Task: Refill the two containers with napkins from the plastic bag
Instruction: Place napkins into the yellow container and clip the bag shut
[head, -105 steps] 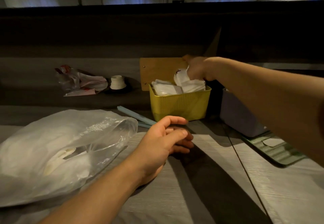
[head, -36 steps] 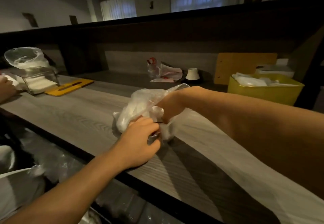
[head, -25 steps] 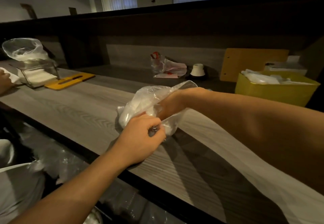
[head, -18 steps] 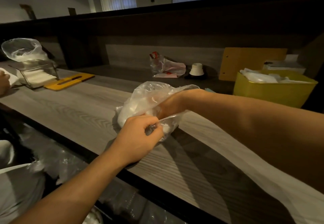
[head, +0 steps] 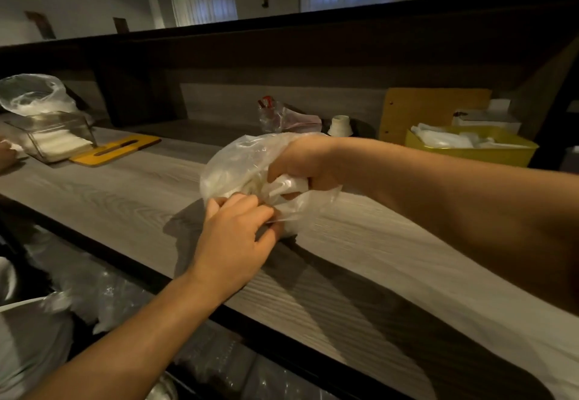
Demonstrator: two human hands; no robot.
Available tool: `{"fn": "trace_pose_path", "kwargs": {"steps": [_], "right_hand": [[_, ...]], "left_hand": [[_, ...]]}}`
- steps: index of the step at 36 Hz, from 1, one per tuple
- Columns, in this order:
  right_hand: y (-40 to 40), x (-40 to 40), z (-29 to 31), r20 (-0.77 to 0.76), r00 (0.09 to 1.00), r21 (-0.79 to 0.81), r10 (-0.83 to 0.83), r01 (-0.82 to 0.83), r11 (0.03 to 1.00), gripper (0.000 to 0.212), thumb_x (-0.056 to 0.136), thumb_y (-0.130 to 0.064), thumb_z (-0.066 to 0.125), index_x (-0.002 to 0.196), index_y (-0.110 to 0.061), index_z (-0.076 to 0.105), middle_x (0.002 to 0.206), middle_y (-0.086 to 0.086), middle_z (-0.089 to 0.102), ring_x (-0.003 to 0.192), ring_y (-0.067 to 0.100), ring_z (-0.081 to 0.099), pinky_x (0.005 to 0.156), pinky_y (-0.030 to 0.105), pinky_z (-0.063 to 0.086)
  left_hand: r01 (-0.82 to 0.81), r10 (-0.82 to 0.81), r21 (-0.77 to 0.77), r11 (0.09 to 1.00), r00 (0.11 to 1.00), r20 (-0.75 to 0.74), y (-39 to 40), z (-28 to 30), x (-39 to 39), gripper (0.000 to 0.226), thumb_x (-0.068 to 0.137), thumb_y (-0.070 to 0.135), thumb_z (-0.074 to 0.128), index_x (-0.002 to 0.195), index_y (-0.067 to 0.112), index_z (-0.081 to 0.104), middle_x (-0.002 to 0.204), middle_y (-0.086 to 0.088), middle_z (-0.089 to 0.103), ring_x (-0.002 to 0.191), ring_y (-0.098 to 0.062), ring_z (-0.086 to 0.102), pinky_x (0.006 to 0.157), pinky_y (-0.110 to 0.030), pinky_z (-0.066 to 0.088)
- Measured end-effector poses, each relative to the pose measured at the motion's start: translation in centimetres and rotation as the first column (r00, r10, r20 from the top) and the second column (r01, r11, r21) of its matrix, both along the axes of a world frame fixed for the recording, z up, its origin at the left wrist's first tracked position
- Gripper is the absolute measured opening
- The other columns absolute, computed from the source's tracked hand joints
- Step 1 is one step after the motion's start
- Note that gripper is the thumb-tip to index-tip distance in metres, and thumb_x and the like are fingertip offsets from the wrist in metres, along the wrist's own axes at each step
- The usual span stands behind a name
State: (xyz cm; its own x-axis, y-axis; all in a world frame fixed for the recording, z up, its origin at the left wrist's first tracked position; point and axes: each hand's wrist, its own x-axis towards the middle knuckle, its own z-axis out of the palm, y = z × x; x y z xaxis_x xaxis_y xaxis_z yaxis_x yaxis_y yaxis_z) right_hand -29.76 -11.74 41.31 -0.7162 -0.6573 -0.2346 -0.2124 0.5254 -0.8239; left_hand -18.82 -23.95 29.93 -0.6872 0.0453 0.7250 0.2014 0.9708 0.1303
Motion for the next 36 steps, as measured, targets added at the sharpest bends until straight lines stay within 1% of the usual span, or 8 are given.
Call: {"fn": "trace_pose_path", "kwargs": {"steps": [4,8,12,15,20,24,29,36], "right_hand": [[1.8,-0.2,-0.1,0.029,0.996,0.048,0.080,-0.081,0.996,0.017,0.094,-0.006,0.062,0.107,-0.016,0.064,0.108,0.009,0.070,0.094,0.023,0.074,0.082,0.033,0.062],[4.9,-1.1,-0.7,0.012,0.998,0.003,0.054,-0.054,0.999,0.017,0.093,-0.004,0.063,0.099,-0.020,0.065,0.100,0.007,0.070,0.073,0.013,0.071,0.059,0.024,0.058],[9.2,-2.0,-1.5,0.075,0.995,-0.006,0.058,-0.058,0.998,0.033,0.094,-0.006,0.063,0.125,-0.018,0.063,0.117,0.011,0.070,0.097,0.026,0.073,0.072,0.030,0.059],[13.6,-2.1,-1.9,0.114,0.985,-0.036,0.129,-0.125,0.991,0.032,0.097,-0.004,0.058,0.122,-0.021,0.066,0.117,0.011,0.071,0.097,0.027,0.072,0.075,0.033,0.059],[20.9,-2.0,-2.7,0.017,0.985,0.140,0.174,-0.174,0.975,0.048,0.092,-0.014,0.069,0.131,-0.040,0.059,0.126,0.000,0.063,0.103,0.020,0.070,0.082,0.036,0.060],[24.4,-1.1,-3.7,-0.193,0.969,0.326,0.151,-0.082,0.942,0.088,0.084,-0.036,0.080,0.149,-0.055,0.023,0.144,-0.019,0.043,0.130,0.007,0.048,0.104,0.030,0.047],[28.6,0.2,-5.0,-0.389,0.920,0.203,0.045,0.038,0.978,0.099,0.082,-0.045,0.078,0.149,-0.062,0.007,0.147,-0.035,0.018,0.140,0.002,0.030,0.108,0.025,0.040],[31.1,1.8,-8.2,-0.535,0.839,0.080,-0.101,0.169,0.982,0.087,0.082,-0.048,0.077,0.150,-0.052,0.022,0.151,-0.023,0.025,0.136,-0.003,0.037,0.113,0.023,0.036]], "left_hand": [[0.041,-0.041,0.007,0.999,0.997,0.067,0.4,0.2,-0.5,0.022,0.086,0.035,0.061,0.080,0.017,0.071,0.077,0.005,0.060,0.078,-0.018,0.055,0.072,-0.035,0.046],[0.031,-0.043,0.064,0.997,0.981,0.190,1.3,0.3,-1.2,0.024,0.085,0.037,0.060,0.082,0.017,0.071,0.082,0.000,0.066,0.080,-0.022,0.060,0.073,-0.041,0.053],[0.066,-0.099,0.139,0.988,0.964,0.246,2.6,0.7,-1.7,0.031,0.084,0.048,0.052,0.088,0.024,0.071,0.085,0.011,0.061,0.083,-0.011,0.056,0.076,-0.033,0.050],[0.138,-0.182,0.183,0.973,0.950,0.253,4.0,1.1,-1.7,0.028,0.080,0.057,0.046,0.083,0.031,0.059,0.084,0.020,0.055,0.084,-0.003,0.052,0.070,-0.021,0.040],[0.338,-0.377,0.191,0.922,0.894,0.241,7.6,1.7,-2.3,0.014,0.089,0.044,0.062,0.093,0.031,0.059,0.094,0.018,0.056,0.094,-0.002,0.054,0.077,-0.019,0.045],[0.456,-0.512,0.234,0.859,0.791,0.336,11.8,1.8,-4.2,0.052,0.086,0.040,0.073,0.130,0.036,0.045,0.133,0.020,0.040,0.120,0.007,0.042,0.097,-0.011,0.037],[0.478,-0.583,0.338,0.811,0.605,0.543,16.6,1.6,-7.6,0.085,0.085,0.052,0.075,0.152,0.047,0.022,0.150,0.032,0.019,0.132,0.009,0.031,0.102,-0.009,0.033],[0.446,-0.592,0.393,0.804,0.664,0.458,20.1,1.3,-12.1,0.021,0.096,0.044,0.061,0.117,0.039,0.064,0.114,0.022,0.064,0.104,0.004,0.058,0.087,-0.025,0.047]]}}
